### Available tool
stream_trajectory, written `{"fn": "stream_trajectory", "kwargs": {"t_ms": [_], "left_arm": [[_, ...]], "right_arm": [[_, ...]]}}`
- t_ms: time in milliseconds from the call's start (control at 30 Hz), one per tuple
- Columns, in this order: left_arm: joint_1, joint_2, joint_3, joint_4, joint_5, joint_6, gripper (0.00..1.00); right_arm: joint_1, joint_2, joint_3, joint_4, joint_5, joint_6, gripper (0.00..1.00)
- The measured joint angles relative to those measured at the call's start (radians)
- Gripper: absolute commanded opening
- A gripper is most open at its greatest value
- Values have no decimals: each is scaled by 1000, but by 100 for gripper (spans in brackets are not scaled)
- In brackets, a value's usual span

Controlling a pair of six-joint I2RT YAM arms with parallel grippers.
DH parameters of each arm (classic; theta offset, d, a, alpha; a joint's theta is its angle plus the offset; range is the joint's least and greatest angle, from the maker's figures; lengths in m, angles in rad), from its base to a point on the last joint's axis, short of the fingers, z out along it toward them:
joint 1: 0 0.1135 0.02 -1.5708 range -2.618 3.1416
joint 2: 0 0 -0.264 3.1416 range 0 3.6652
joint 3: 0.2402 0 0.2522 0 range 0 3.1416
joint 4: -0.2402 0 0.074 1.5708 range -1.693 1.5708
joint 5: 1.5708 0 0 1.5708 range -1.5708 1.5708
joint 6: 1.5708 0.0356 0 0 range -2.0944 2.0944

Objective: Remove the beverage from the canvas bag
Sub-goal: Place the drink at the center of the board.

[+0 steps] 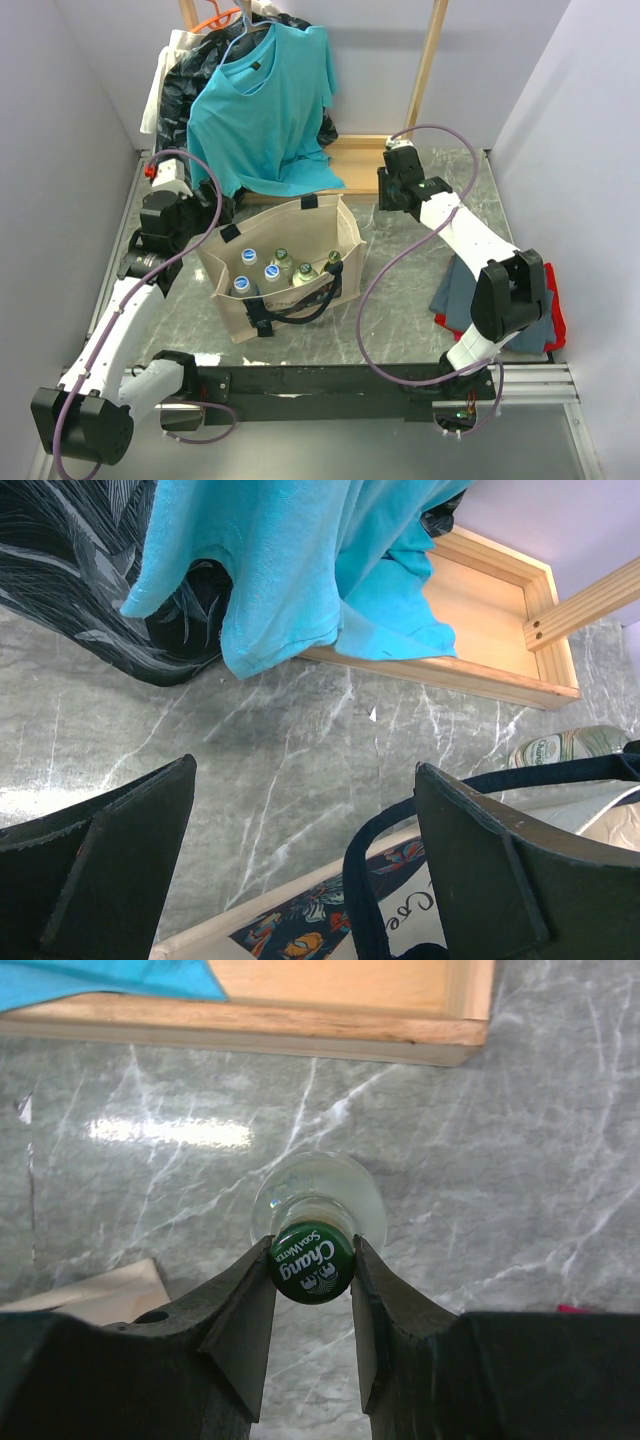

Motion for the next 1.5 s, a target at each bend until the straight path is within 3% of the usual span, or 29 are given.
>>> {"fn": "stream_trajectory", "kwargs": {"t_ms": [767,867,967,1233,1333,1433,1500], "left_arm": [[0,4,0,1,0,0,96],[0,9,0,0,0,0,96],[0,9,0,1,0,0,96],[0,12,0,1,0,0,96],[0,18,0,0,0,0,96],[0,19,0,0,1,0,96],[0,19,0,0,1,0,96]], "right_arm": [[-18,0,-62,74,58,31,0],[-18,0,-62,73,58,34,17],[-19,5,-58,70,58,36,13],[-20,36,-21,58,57,36,14],[-20,44,-12,56,58,37,34],[-20,45,-11,55,58,40,34],[-21,45,-10,53,57,40,47]]}}
